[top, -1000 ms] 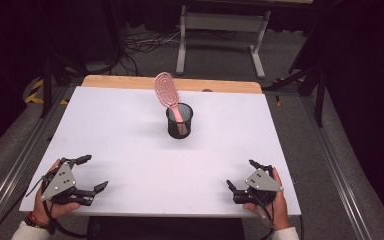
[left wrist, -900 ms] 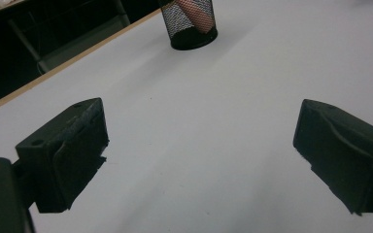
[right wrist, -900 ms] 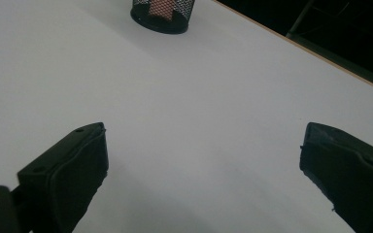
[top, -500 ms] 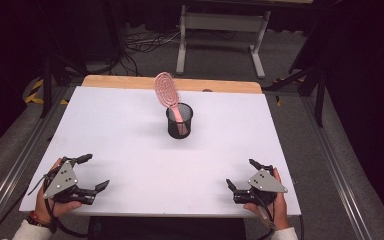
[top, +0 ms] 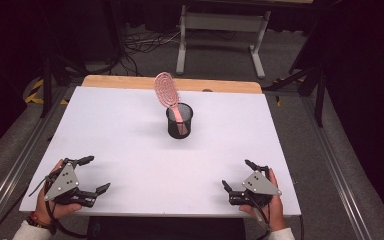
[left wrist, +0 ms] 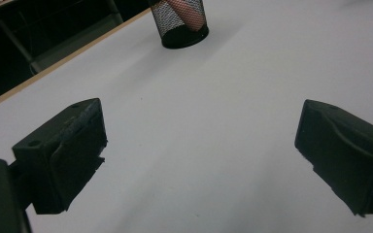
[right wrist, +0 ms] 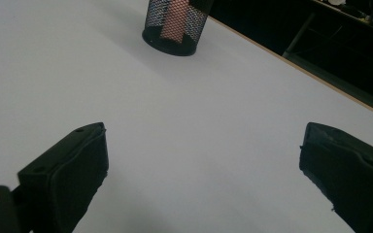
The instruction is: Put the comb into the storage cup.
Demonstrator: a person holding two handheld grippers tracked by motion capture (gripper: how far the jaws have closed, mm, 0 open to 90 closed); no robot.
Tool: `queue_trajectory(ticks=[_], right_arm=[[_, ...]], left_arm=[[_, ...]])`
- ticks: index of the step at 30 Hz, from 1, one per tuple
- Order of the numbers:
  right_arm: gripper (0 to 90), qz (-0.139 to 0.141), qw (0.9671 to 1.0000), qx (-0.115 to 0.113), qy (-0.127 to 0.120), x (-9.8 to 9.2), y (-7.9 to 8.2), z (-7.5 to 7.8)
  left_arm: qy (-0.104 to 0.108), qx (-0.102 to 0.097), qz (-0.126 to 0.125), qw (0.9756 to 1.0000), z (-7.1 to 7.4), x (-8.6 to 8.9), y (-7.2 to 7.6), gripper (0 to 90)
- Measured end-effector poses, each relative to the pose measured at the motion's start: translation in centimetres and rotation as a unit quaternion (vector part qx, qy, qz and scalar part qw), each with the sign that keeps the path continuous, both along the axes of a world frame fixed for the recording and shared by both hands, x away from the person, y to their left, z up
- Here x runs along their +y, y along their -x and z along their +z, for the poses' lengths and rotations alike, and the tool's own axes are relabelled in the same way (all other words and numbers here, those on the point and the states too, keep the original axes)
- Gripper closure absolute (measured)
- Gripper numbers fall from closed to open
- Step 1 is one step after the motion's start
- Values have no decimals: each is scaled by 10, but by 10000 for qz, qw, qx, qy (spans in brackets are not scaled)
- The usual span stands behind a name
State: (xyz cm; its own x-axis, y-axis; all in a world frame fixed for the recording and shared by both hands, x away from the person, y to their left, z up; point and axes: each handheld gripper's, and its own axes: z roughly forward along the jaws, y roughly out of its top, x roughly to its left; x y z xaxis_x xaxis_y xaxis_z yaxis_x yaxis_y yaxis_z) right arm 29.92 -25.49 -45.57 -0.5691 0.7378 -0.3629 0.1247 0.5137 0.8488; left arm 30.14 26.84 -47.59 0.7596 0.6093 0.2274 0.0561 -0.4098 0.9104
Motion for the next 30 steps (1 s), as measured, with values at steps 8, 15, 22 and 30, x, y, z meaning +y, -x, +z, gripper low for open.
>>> queue_trajectory(ticks=[8,15,22,30], right_arm=[[45,-5,10000,-36,-10,0,1,1],[45,39,10000,-37,-10,2,1,0],[44,42,10000,-33,-21,2,1,0],[41,50,10000,-23,2,2,1,0]], left_arm=[[46,-22,51,10000,1,1,1,54],[58,-9,71,10000,1,2,0,53],[54,-18,86,9999,2,4,0,52],[22,-28,89,10000,2,4,-2,50]])
